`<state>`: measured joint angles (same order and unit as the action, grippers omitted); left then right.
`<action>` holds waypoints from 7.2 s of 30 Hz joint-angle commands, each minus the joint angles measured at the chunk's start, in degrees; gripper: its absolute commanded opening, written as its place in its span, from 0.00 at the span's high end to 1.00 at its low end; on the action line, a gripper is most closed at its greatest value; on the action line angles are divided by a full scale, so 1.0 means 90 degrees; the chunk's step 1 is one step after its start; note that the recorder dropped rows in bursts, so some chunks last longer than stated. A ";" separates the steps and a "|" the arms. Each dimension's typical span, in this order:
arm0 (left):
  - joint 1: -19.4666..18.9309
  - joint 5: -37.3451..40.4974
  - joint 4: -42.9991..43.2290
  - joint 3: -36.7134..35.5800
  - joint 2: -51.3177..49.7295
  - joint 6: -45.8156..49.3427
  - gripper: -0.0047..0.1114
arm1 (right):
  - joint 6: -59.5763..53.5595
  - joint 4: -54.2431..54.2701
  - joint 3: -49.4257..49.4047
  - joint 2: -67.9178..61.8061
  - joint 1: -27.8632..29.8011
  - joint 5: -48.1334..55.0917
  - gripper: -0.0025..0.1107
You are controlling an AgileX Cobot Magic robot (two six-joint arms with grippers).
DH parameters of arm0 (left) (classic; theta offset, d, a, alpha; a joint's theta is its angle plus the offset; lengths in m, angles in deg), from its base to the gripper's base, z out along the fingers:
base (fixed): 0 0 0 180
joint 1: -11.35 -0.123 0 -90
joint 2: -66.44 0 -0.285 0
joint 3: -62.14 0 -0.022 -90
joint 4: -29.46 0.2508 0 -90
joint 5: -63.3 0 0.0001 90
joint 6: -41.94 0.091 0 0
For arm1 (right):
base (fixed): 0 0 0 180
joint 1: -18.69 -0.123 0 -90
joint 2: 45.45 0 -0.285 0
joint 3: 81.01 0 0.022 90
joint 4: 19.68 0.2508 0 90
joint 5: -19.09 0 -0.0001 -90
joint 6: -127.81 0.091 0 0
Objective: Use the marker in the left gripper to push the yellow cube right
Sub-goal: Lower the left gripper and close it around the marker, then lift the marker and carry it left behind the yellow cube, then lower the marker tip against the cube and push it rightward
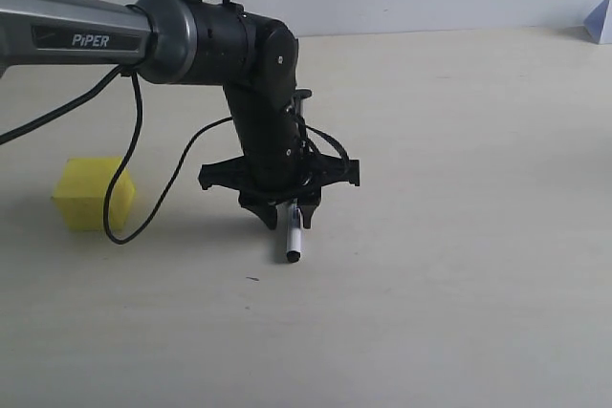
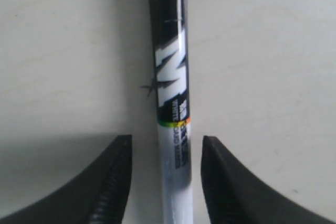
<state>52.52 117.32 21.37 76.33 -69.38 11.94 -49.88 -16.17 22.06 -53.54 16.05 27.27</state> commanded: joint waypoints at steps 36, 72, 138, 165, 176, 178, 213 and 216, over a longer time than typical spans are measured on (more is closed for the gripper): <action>-0.0723 0.1771 0.1886 0.0827 0.2272 0.6548 0.96 | -0.0010 -0.0002 -0.0032 0.0034 -0.0005 -0.0065 0.98; -0.5464 -0.0230 0.1500 -0.1549 0.1703 1.2494 0.96 | -0.0010 -0.0002 -0.0032 0.0034 -0.0005 -0.0065 0.98; -0.5208 0.0156 0.1353 -0.1560 0.1509 1.3952 0.96 | -0.0010 -0.0002 -0.0032 0.0034 -0.0005 -0.0065 0.98; -0.4226 0.0758 0.1426 -0.1496 0.1509 1.3511 0.96 | -0.0010 -0.0002 -0.0032 0.0034 -0.0005 -0.0065 0.98; -0.3480 0.1039 0.1357 -0.1496 0.1509 1.3106 0.96 | -0.0010 -0.0002 -0.0032 0.0034 -0.0005 -0.0065 0.98; -0.3570 0.1142 0.1357 -0.1496 0.1509 1.2962 0.96 | -0.0010 -0.0002 -0.0032 0.0034 -0.0005 -0.0065 0.98; -0.3892 -0.0002 -0.0508 -0.2407 0.1936 1.3520 0.96 | -0.0010 -0.0002 -0.0032 0.0034 -0.0005 -0.0065 0.98; -0.3729 -0.0264 -0.0930 -0.2407 0.1936 1.3951 0.96 | -0.0010 -0.0002 -0.0032 0.0034 -0.0005 -0.0065 0.98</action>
<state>17.63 116.85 17.16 54.79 -52.68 134.64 -49.88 -16.17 22.06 -53.54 16.05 27.27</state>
